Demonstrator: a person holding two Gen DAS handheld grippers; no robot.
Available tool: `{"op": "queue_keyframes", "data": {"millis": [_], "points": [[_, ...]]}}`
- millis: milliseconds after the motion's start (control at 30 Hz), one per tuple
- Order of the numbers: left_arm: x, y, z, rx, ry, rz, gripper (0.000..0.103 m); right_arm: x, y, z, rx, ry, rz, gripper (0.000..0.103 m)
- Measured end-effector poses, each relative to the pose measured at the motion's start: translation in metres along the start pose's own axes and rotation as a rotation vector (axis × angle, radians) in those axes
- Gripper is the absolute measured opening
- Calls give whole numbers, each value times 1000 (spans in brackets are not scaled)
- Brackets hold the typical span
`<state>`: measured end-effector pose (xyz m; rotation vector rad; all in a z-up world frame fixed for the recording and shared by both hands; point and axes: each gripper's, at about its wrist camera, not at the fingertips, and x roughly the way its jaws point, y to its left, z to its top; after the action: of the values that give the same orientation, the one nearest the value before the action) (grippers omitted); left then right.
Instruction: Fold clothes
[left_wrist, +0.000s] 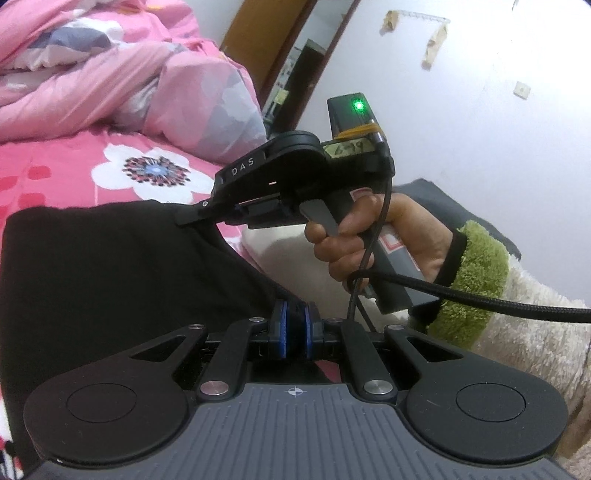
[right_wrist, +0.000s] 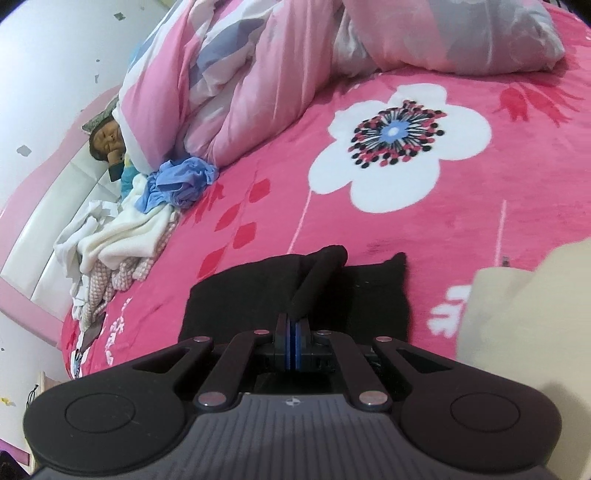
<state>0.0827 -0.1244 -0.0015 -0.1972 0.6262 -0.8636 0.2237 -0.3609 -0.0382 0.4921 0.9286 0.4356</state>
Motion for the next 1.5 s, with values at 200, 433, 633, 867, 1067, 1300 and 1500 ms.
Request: {"op": "queue_keyframes", "data": {"millis": [200, 433, 633, 867, 1067, 1300, 1500], "points": [[21, -3, -9, 7, 68, -6, 7, 5, -20, -14, 20, 14, -32, 1], [29, -1, -17, -15, 140, -5, 29, 8, -1, -21, -125, 31, -161, 5], [-10, -15, -16, 43, 99, -21, 54, -33, 16, -30, -173, -46, -236, 35], [-65, -22, -20, 162, 107, 74, 55, -109, 34, -71, -145, -146, -183, 35], [-82, -11, -45, 276, 171, 300, 54, -127, 26, -131, 6, -144, -123, 35], [-75, -5, -65, 352, 146, 425, 53, -109, 13, -164, 164, -137, -70, 34], [-71, -1, -77, 374, 164, 451, 53, -98, 17, -167, 166, -124, -90, 33]]}}
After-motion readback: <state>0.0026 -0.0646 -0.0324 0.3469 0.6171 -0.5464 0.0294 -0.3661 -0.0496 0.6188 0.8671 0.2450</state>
